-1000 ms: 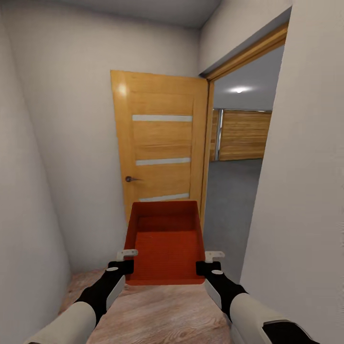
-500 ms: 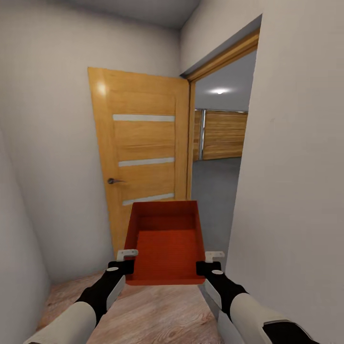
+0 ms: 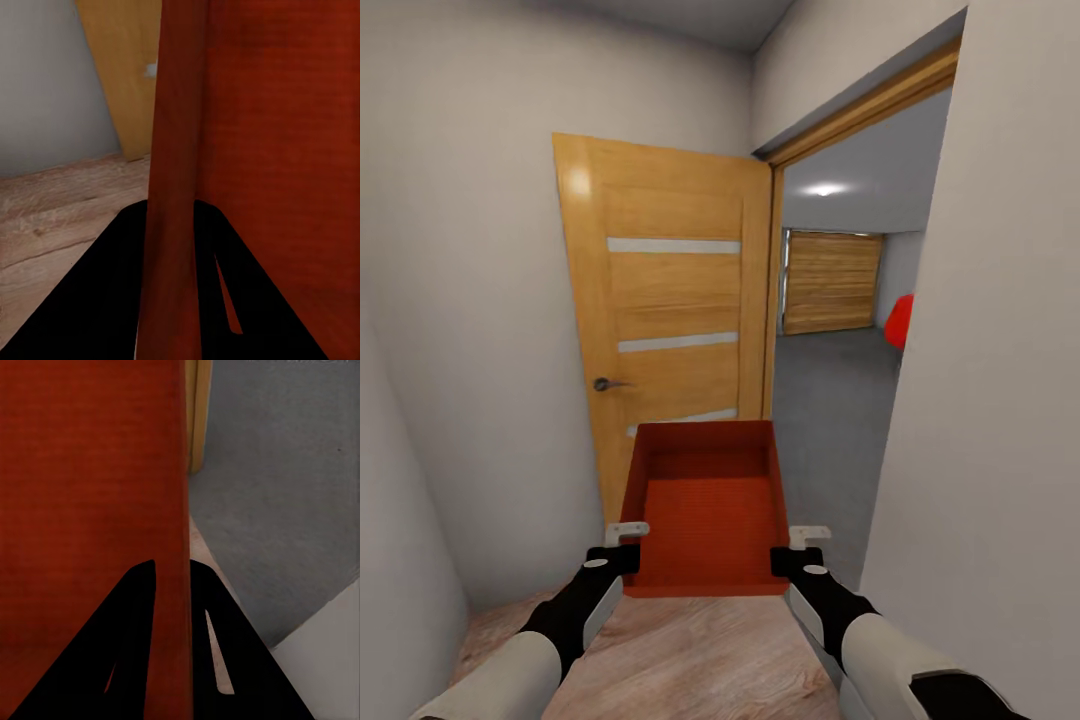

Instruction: Move the two storage containers from the living room to the garage. In the garage, place one container on the floor and stack the other container on top of it (either order is fine).

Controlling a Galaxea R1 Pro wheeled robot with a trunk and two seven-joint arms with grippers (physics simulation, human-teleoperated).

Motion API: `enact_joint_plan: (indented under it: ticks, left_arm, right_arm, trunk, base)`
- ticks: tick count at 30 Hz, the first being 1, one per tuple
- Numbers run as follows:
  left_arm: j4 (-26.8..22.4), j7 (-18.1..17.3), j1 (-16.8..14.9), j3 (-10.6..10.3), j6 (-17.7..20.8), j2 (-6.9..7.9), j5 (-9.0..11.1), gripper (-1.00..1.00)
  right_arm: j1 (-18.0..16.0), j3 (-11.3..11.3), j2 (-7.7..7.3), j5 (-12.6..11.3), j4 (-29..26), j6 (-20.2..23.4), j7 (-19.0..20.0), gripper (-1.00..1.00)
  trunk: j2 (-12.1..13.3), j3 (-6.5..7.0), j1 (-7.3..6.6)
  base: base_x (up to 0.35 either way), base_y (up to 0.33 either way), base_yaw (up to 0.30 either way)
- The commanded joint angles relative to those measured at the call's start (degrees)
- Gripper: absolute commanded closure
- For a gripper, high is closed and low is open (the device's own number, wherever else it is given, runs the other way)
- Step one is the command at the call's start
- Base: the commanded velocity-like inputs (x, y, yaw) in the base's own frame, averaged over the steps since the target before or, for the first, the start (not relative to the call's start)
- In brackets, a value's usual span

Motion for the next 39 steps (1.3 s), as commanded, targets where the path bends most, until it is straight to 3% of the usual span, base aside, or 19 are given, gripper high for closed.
enact_joint_plan:
  ticks: [1, 14, 39]
  left_arm:
    - [0.0, 4.5, 0.0, 4.5, 0.4, 0.17, 0.3, 1.0]
    - [0.0, 4.5, 0.0, 4.5, 0.2, 0.14, 0.3, 1.0]
    - [0.0, 4.5, 0.0, 4.5, 0.3, 0.16, 0.3, 1.0]
  right_arm:
    - [-0.1, -2.0, -2.38, 0.8, -0.2, -3.3, -2.2, 1.0]
    - [-0.1, -2.0, -2.35, 0.9, -0.2, -3.3, -2.3, 1.0]
    - [0.0, -2.0, -2.29, 0.9, -0.2, -3.2, -2.3, 1.0]
  trunk:
    - [0.0, -0.02, 0.04]
    - [0.0, -0.02, 0.04]
    - [0.0, 0.54, 0.04]
  base:
    - [0.177, 0.235, 0.0]
    - [0.042, 0.044, -0.01]
    - [0.0, 0.0, -0.233]
